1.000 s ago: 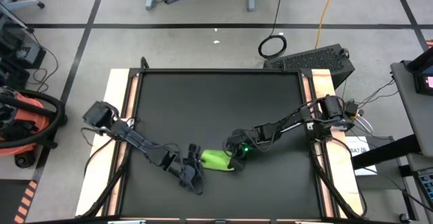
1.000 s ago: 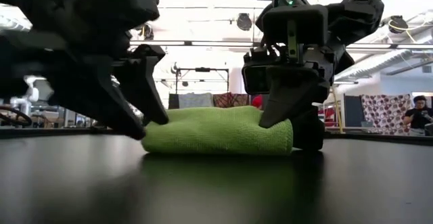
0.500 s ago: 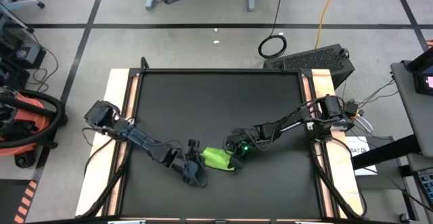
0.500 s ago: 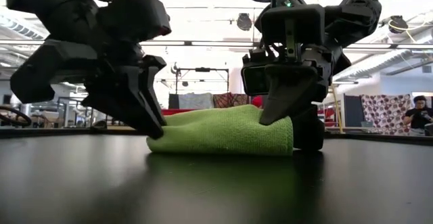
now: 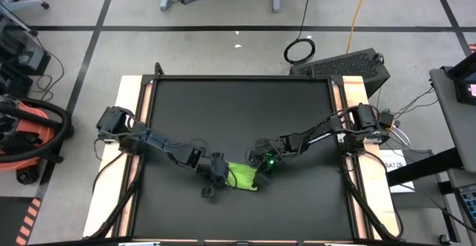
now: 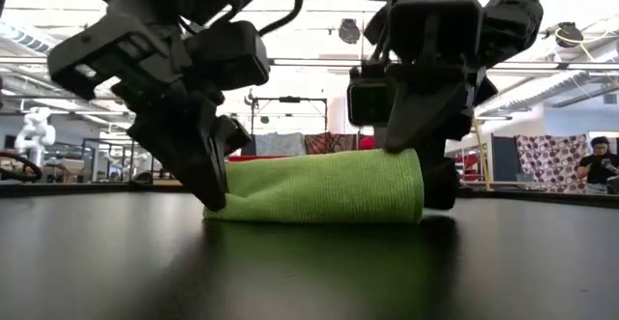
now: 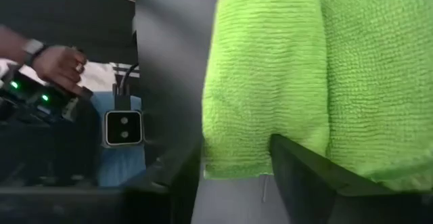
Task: Roll towel
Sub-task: Roll the green microfiber towel
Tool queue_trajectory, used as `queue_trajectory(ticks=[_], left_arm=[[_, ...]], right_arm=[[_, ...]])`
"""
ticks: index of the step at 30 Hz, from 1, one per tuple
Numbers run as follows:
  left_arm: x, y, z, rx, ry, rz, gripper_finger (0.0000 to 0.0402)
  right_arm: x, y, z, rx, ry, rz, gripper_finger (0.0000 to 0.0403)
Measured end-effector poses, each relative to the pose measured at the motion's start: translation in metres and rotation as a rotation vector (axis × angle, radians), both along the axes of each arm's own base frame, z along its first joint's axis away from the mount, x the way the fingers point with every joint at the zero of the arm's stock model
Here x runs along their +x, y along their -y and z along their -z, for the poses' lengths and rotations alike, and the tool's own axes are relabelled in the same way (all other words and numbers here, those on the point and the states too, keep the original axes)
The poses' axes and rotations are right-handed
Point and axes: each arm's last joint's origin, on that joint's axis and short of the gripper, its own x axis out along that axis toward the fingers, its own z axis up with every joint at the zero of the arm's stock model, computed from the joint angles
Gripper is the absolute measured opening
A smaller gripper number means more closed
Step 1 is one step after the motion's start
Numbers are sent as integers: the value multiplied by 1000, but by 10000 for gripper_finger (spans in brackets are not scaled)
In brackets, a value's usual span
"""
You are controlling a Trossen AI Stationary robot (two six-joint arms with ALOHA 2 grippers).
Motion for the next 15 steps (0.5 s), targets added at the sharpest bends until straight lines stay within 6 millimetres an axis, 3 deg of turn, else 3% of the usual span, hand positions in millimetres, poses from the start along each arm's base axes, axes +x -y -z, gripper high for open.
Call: queue_trajectory(ticks=[9, 15], left_arm=[[9, -29, -2, -215, -44, -2, 3], [16, -45, -7, -330, -20, -27, 2]], right_arm=[[-12, 1, -39, -173, 141, -33, 189], [-26, -14, -68, -352, 295, -100, 189]])
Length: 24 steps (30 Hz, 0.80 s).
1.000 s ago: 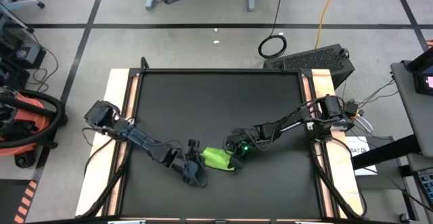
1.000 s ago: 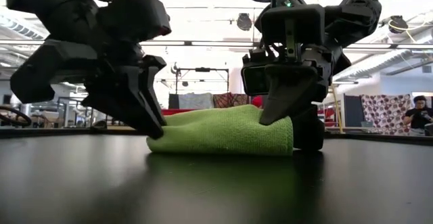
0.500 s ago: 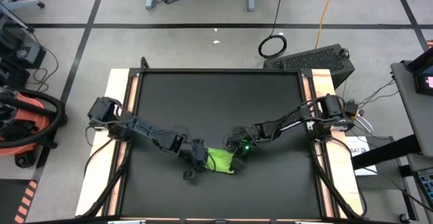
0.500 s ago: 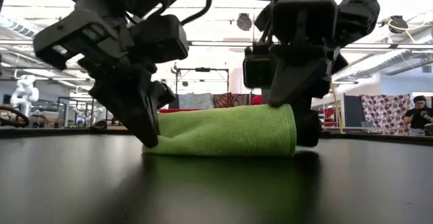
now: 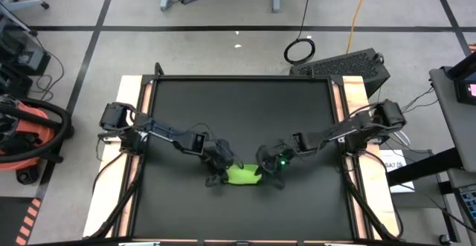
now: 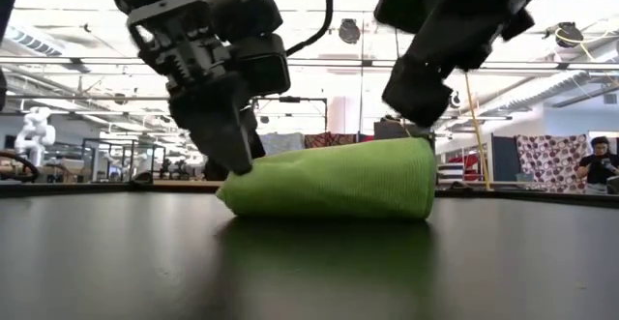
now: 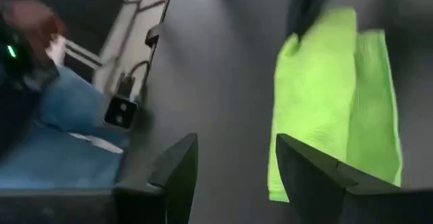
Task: Roll towel
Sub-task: Roll the green microfiber towel
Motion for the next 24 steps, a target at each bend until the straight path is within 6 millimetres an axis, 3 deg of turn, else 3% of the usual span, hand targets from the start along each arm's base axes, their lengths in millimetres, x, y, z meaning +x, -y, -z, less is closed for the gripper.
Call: queue_trajectory(ticks=[3, 7, 13, 17, 24], left_arm=[[2, -9, -1, -59, -5, -13, 2], [2, -22, -1, -109, -33, -42, 2], [3, -36, -2, -155, -60, -94, 2], [2, -40, -1, -158, -75, -108, 2], [3, -39, 15, -180, -142, -106, 2]], right_arm=[[-8, -15, -7, -141, 72, -49, 189], [-17, -38, -2, -335, 100, -91, 189], [-24, -52, 14, -582, 46, 27, 189], [-21, -55, 20, -636, 67, 39, 189], [-13, -54, 49, -643, -21, 61, 190]])
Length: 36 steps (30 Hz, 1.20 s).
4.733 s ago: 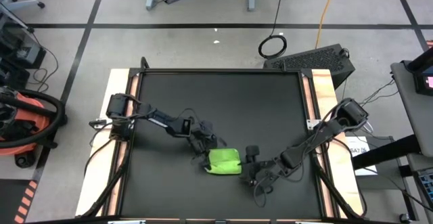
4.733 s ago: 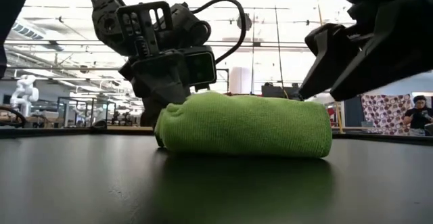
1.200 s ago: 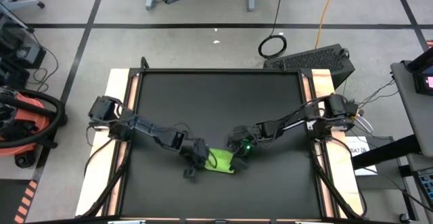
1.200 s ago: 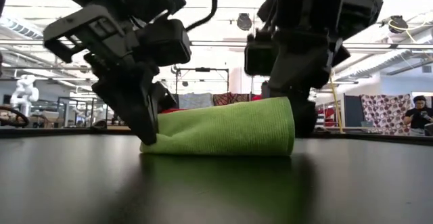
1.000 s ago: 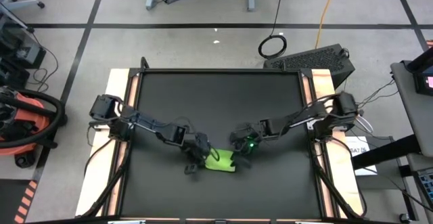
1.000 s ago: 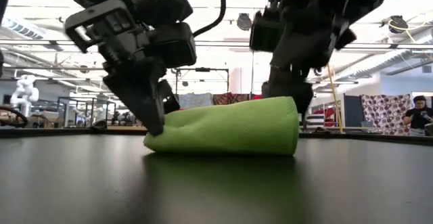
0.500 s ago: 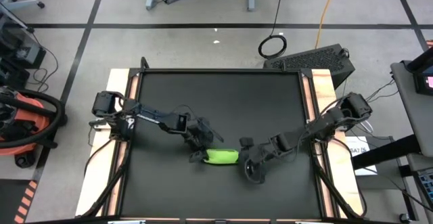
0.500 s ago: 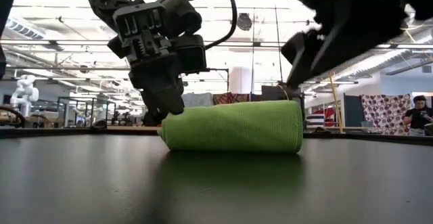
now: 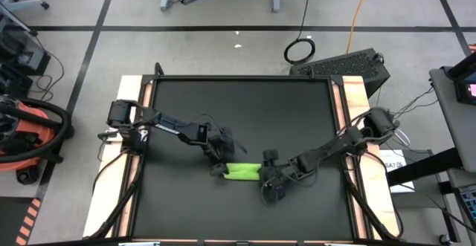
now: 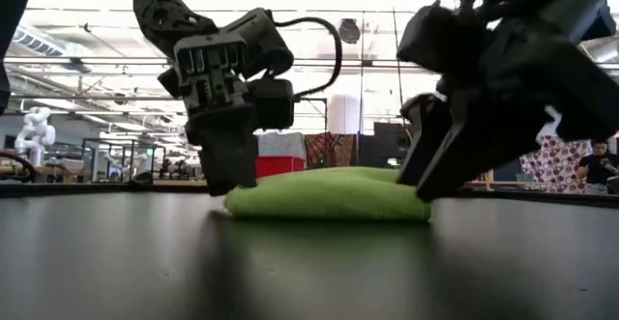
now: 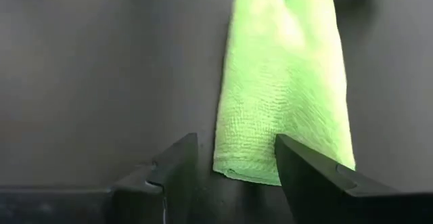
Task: Roll towel
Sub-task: Roll the green microfiber towel, then return To Home Position
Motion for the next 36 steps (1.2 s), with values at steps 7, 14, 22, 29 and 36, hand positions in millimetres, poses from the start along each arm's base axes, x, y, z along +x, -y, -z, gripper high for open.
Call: queue_trajectory(ticks=[7, 14, 22, 29, 36], left_arm=[[2, 6, 8, 37, -15, -11, 31], [1, 6, -1, 61, 15, -28, 119], [1, 6, -20, -1, 78, 4, 187], [-6, 7, -54, 8, 190, 10, 190], [-18, 5, -89, 145, 333, -15, 189]], right_arm=[[7, 4, 14, 76, -10, 105, 190], [10, 8, 19, 176, -57, 117, 190], [7, 9, 5, 222, -46, 114, 190], [-2, 11, -29, 270, 28, 113, 190], [-16, 17, -76, 284, 176, 49, 190]])
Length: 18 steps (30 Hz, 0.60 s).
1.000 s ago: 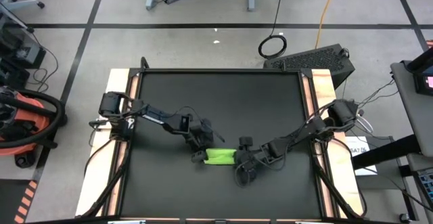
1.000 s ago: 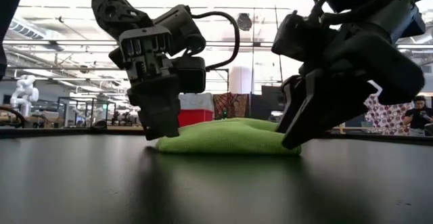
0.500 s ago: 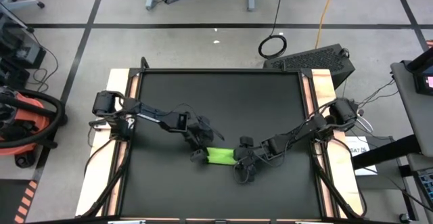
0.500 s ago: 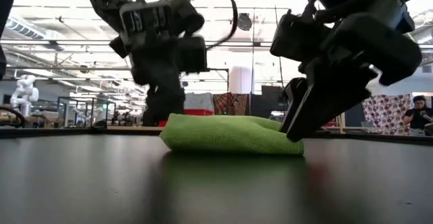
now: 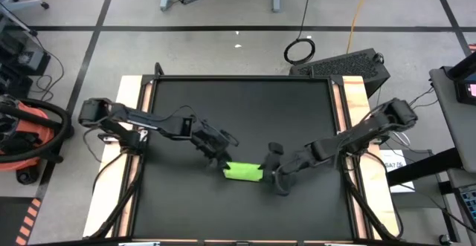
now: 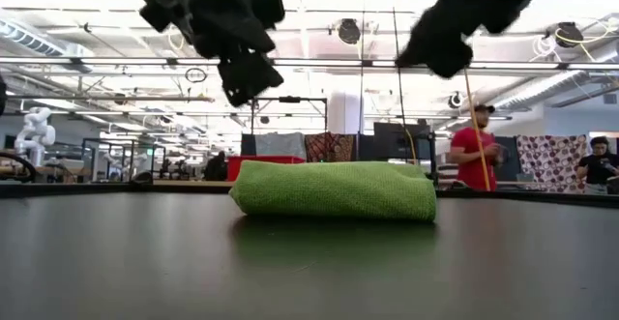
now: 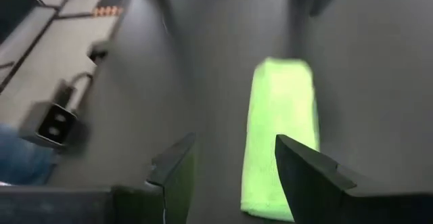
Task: Roll towel
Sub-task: Return To Home Position
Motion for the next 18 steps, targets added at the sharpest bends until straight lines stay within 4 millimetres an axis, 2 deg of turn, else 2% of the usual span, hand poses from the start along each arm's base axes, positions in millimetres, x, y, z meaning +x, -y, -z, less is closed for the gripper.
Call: queue_trajectory(ticks=[6, 11, 16, 18], left_arm=[[-19, -2, -28, 212, 91, -69, 189], [-36, -6, -52, 324, 205, -153, 189], [-60, -14, -61, 373, 267, -255, 189], [-72, -17, -58, 359, 273, -292, 189]], right_arm=[[-25, 11, -44, -58, 136, -13, 190], [-57, 27, -78, -149, 224, 45, 190], [-97, 45, -96, -220, 222, 113, 189], [-113, 52, -101, -229, 230, 143, 189]])
